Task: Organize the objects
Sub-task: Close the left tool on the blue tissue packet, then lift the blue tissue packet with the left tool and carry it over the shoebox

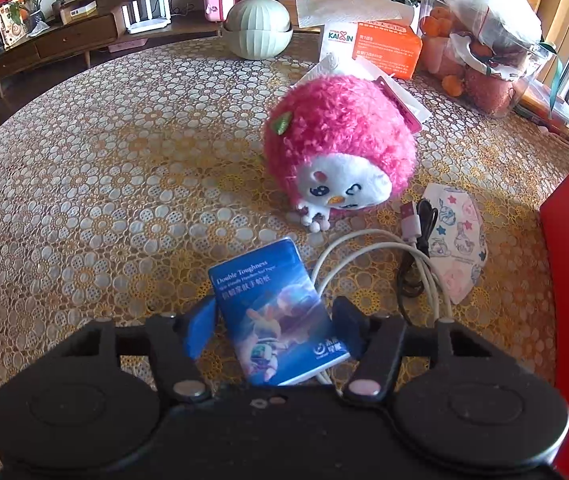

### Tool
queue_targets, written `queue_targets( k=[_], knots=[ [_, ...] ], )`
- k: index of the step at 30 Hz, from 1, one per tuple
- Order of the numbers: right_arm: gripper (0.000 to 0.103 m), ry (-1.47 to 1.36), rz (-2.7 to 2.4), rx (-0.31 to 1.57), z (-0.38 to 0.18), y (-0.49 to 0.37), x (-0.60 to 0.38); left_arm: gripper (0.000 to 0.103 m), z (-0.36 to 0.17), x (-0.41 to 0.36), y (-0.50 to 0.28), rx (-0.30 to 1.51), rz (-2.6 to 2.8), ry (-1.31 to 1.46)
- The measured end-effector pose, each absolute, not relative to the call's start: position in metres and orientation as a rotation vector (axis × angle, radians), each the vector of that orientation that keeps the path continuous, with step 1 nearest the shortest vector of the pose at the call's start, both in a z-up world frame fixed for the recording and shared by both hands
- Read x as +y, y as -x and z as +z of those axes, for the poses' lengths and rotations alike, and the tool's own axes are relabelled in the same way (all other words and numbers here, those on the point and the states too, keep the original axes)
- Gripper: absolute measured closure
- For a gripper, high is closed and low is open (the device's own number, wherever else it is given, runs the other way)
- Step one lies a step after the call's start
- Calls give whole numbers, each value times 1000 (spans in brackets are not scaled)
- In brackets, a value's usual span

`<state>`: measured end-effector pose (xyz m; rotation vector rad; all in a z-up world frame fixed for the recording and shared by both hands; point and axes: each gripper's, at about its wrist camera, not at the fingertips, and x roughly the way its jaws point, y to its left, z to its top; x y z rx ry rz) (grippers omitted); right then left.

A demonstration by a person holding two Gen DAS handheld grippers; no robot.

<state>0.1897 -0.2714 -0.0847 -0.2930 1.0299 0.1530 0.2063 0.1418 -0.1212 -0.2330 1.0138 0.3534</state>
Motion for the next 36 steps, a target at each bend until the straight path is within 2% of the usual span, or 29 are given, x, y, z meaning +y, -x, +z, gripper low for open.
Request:
queue_targets(
  k=[5,16,36],
  knots=[
    [95,291,158,1029,-85,-189,-271,48,-116,143,-198,1008,360,208],
    [95,288,162,1028,-84,-189,-270,50,-83,139,-172,959,297,216],
    [95,266,181,1021,-82,-185,-271,50,-16,49,-148,890,35,124]
  ],
)
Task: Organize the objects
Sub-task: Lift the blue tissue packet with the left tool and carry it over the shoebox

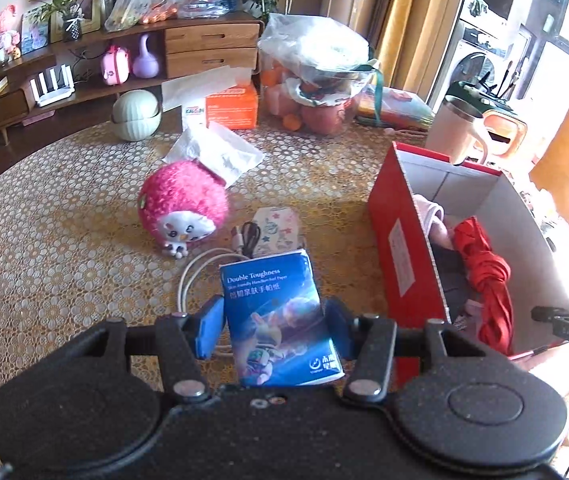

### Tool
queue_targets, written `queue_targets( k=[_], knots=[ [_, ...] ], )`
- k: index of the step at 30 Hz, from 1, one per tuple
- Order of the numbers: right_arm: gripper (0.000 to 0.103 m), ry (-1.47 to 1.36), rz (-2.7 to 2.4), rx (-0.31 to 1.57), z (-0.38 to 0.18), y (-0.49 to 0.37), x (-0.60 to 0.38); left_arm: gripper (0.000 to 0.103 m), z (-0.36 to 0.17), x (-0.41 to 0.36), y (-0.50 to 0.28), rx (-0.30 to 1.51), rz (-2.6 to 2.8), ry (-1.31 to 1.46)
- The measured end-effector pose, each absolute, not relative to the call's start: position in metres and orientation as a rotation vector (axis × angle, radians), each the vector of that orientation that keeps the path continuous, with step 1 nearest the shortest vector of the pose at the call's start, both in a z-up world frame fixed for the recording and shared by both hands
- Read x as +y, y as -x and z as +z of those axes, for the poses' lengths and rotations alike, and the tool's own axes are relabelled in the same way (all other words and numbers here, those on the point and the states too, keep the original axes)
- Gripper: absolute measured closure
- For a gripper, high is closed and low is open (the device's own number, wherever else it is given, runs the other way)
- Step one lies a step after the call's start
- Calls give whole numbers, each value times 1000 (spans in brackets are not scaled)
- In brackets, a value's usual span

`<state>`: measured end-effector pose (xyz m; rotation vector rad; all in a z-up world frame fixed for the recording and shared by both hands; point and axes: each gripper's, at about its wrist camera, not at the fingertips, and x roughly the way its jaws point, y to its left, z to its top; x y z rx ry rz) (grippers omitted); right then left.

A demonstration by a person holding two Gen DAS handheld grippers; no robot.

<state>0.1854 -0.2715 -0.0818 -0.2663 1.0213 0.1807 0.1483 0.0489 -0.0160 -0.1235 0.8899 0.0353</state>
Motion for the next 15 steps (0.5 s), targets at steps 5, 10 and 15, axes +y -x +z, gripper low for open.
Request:
queue_targets(
  k=[5,10,15],
  knots=[
    [95,261,189,1016,-81,-183,-272,51,-8,22,-153,879,-22,96],
    [95,249,194,1016,-80,-183,-273,51,-2,-7,-161,874,-74,75],
    [95,239,207,1015,-79,-182,-274,51,4,-34,-166,865,-137,54]
  ],
)
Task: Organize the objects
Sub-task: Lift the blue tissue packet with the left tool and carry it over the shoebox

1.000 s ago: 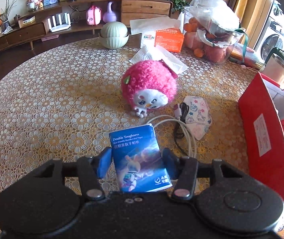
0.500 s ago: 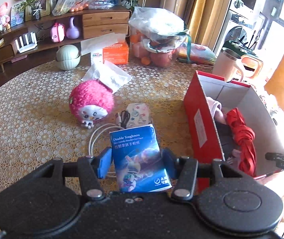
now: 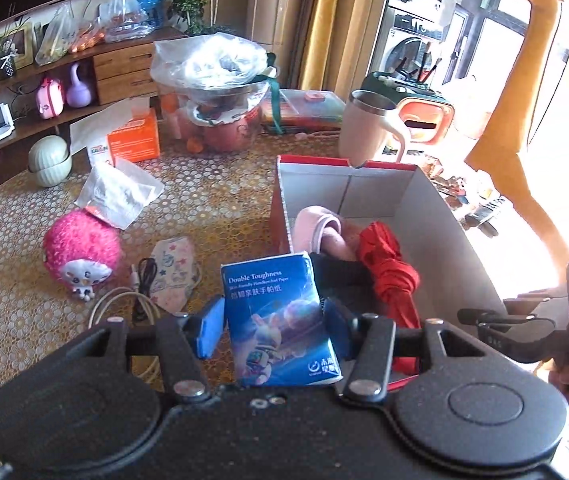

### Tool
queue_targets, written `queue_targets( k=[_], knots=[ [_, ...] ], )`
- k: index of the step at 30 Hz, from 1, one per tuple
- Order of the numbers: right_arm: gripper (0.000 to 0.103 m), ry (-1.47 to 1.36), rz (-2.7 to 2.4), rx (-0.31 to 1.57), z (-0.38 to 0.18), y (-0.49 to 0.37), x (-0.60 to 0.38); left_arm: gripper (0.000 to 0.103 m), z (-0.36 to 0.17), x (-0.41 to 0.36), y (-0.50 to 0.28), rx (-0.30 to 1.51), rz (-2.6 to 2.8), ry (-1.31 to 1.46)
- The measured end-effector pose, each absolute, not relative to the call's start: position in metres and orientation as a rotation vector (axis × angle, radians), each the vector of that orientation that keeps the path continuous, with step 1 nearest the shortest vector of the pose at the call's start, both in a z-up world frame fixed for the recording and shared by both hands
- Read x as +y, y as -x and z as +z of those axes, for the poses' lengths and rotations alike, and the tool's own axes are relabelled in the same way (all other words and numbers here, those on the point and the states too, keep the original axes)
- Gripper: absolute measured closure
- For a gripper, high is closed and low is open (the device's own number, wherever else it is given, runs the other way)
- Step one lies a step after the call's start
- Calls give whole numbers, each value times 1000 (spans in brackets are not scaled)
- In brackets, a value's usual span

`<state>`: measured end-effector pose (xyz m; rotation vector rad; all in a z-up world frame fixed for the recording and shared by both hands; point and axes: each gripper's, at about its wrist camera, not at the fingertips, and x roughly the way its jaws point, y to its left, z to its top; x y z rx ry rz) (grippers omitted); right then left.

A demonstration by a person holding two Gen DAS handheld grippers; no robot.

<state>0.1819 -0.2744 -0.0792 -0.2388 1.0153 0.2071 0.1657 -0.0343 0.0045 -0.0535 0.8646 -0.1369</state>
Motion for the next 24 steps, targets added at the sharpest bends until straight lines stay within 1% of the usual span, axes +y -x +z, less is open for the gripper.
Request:
queue_targets(
  k=[10,24],
  knots=[
    [95,218,226,1013,-79,-181,-278,51,1,-83,-184,868,-199,15],
    [95,196,247,1015,-79,-180,-290,51,-35,-139,-222,956,-203,-94]
  ],
)
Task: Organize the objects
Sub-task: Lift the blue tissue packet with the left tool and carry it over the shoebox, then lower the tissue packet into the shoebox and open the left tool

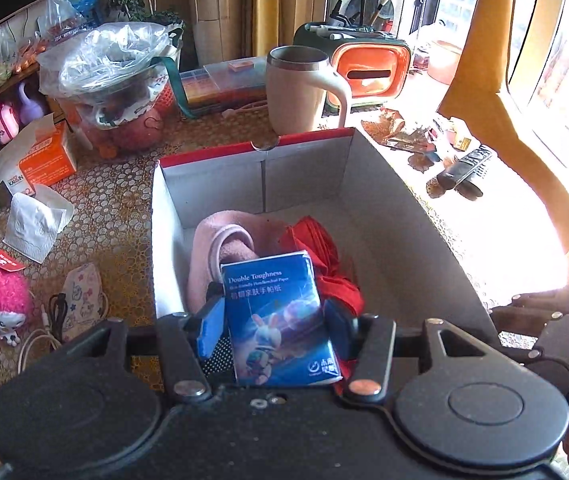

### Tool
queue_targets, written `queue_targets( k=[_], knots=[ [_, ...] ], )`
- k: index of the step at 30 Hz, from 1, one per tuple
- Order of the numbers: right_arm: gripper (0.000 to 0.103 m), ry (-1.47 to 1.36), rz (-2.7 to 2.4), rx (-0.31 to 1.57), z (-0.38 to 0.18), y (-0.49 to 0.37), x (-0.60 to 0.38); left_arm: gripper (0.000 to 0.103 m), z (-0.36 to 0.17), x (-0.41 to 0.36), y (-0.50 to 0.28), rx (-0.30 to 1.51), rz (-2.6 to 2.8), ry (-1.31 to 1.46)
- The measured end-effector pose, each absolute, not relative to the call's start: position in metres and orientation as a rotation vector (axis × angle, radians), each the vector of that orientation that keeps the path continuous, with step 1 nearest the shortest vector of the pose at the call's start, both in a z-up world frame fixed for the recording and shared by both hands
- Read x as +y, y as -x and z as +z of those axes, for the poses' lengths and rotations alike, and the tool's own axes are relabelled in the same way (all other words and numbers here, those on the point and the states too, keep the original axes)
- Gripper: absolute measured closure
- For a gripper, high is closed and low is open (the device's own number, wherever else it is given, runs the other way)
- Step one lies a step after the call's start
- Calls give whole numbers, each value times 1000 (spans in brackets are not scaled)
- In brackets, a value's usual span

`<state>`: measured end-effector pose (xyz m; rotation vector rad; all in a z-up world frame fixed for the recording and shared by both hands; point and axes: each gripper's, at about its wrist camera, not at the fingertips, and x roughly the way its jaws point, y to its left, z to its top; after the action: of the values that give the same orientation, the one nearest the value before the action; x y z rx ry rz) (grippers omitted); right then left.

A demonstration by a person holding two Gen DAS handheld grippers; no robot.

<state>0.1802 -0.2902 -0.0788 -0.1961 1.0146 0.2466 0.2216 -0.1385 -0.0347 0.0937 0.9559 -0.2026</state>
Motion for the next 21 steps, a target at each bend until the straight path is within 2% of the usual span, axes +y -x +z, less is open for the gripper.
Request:
queue_targets(
  k=[7,8,21],
  knots=[
    [95,183,254,1016,-79,-177,-297,56,-50,-148,-234,998,-186,-129],
    [95,182,255,1017,-80,-176,-298,60,-53,-149,-236,1002,-183,-138],
    [95,185,252,1018,-82,-176,-299,61,-70,-140,-244,1046,-174,-120]
  ],
)
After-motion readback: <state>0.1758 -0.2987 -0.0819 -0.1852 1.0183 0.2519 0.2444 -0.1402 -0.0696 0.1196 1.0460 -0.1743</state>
